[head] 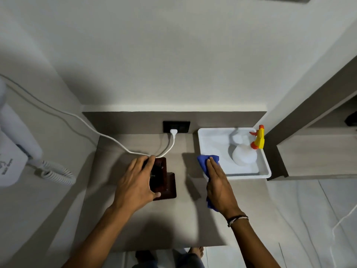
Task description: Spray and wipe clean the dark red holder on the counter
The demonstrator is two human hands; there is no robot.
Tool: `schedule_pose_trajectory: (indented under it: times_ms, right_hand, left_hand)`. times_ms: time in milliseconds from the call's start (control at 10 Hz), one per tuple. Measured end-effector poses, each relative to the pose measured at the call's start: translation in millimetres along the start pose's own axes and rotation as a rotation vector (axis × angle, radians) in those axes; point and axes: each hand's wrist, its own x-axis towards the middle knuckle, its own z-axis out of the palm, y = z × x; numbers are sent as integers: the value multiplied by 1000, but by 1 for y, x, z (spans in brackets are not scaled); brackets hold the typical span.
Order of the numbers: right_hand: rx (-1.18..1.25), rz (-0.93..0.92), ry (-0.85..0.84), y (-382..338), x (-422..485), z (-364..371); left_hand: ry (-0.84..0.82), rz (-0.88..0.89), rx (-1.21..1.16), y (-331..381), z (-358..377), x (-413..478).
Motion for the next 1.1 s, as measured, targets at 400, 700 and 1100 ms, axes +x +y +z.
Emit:
schedule_pose_trajectory:
  times_ms: [400,700,1100]
  right_hand:
    - [-445,-60,-293,50,129,22]
    - [-386,-47,-316,66,124,25]
    - [-204,-322,199,-57,57,-29]
  left_hand:
    - [-4,14,41,25,34,7]
    - [74,48,53,27,41,5]
    - [250,22,45,32,-15,23]
